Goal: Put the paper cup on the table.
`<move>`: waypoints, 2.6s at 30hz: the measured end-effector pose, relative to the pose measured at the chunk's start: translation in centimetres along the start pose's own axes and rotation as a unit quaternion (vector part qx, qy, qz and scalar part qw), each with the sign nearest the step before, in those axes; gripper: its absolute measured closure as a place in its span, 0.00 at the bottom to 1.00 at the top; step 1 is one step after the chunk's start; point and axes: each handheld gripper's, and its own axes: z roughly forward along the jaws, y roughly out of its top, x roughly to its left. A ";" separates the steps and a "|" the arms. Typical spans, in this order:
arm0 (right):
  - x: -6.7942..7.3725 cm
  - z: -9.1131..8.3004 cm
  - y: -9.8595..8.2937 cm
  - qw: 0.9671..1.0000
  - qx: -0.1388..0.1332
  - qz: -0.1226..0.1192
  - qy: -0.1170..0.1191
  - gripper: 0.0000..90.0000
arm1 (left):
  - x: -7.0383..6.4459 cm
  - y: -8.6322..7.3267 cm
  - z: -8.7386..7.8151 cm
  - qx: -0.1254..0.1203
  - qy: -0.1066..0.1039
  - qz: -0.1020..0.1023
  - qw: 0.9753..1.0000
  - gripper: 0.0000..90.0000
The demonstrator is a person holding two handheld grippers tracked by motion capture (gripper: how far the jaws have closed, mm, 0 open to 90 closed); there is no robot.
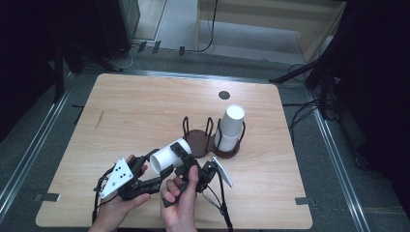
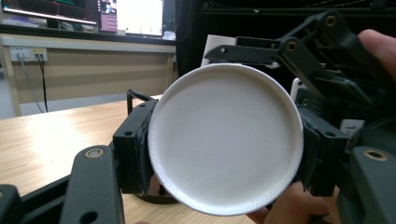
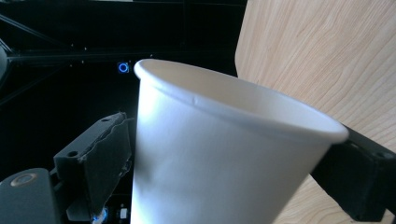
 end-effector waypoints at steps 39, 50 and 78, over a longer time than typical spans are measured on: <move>-0.1 -2.7 2.7 0.959 -0.087 -0.270 -0.024 0.29 | 4.4 -0.6 -2.8 0.106 0.071 -0.063 0.990 0.00; 0.0 -3.7 2.8 0.921 -0.087 -0.377 -0.045 0.29 | 6.8 -1.4 -4.1 0.124 0.098 -0.086 0.984 0.00; -1.4 -8.0 5.2 0.826 -0.080 -0.549 -0.101 0.29 | 11.2 -3.0 -7.3 0.206 0.178 -0.058 0.960 0.00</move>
